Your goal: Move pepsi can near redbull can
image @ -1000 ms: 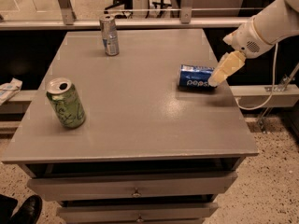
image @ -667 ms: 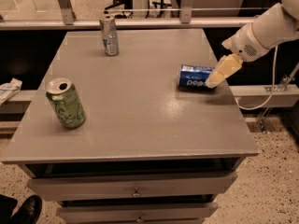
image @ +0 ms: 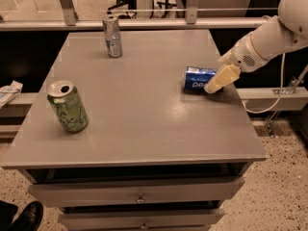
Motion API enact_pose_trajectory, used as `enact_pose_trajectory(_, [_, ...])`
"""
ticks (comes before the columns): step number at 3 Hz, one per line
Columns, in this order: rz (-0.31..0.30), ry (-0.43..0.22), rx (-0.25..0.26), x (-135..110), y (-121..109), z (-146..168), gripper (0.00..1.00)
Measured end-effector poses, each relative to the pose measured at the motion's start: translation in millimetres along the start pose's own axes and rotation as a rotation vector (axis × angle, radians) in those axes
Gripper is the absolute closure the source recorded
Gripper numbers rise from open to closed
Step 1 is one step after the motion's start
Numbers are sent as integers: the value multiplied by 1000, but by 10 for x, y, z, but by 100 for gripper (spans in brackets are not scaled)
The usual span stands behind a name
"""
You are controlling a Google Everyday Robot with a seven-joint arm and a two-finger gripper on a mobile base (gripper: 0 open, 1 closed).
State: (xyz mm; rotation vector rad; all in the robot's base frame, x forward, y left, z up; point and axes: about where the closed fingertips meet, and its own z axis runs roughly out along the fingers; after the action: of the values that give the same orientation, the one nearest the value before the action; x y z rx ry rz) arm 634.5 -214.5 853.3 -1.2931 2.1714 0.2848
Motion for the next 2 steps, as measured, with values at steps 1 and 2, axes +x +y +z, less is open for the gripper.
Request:
enact_pose_trajectory(1, [3,-1,1,-18,16,9,49])
enact_pose_trajectory(2, [-14,-23,13,-201,26,-165,80])
